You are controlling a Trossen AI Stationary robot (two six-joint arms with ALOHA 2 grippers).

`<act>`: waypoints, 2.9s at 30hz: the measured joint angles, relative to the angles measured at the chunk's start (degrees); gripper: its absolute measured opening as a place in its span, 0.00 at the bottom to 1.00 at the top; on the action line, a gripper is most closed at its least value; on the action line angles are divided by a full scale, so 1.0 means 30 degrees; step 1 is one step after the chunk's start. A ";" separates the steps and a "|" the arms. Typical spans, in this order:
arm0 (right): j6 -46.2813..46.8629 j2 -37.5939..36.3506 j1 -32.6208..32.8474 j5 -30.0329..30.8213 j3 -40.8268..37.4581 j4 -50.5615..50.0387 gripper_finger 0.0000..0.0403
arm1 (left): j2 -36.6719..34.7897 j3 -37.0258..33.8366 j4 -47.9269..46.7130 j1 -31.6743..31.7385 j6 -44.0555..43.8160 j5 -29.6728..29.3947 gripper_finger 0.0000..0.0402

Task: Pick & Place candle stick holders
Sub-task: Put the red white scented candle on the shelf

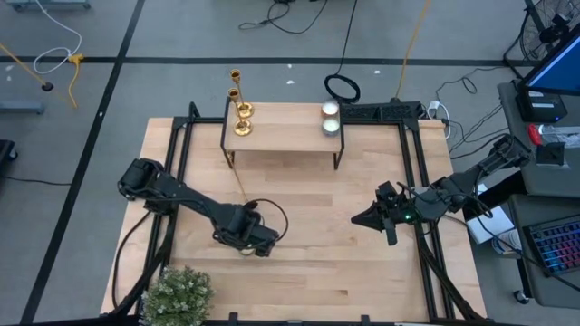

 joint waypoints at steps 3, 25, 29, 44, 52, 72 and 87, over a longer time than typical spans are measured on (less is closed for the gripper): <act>-0.0007 0.0000 0.0000 -0.0004 0.0000 0.0000 0.00 | 0.0061 0.0007 0.0142 0.0140 0.0217 -0.0119 0.99; -0.0010 -0.0007 0.0000 -0.0007 0.0007 -0.0007 0.00 | 0.0197 -0.1450 0.1725 0.0280 -0.0097 0.0981 0.99; -0.0079 -0.0006 0.0000 -0.0007 0.0007 -0.0007 0.00 | 0.0197 -0.1450 0.2210 0.0280 -0.0132 0.0812 0.99; -0.0080 -0.0007 0.0000 0.0000 0.0007 -0.0007 0.00 | 0.0197 -0.2471 0.2606 0.0258 -0.0232 0.1132 0.99; -0.0039 -0.0007 0.0000 0.0108 0.0007 -0.0007 0.00 | 0.0197 -0.2572 0.3195 0.0258 0.0092 0.1052 0.99; -0.0014 0.0000 -0.0007 0.0597 0.0007 0.0013 0.00 | 0.0819 -0.2572 0.3694 0.0389 0.0052 0.1352 0.99; -0.0007 0.0000 -0.0007 0.0597 0.0007 0.0039 0.00 | 0.1469 -0.2569 0.4666 0.0224 0.0463 0.0980 0.79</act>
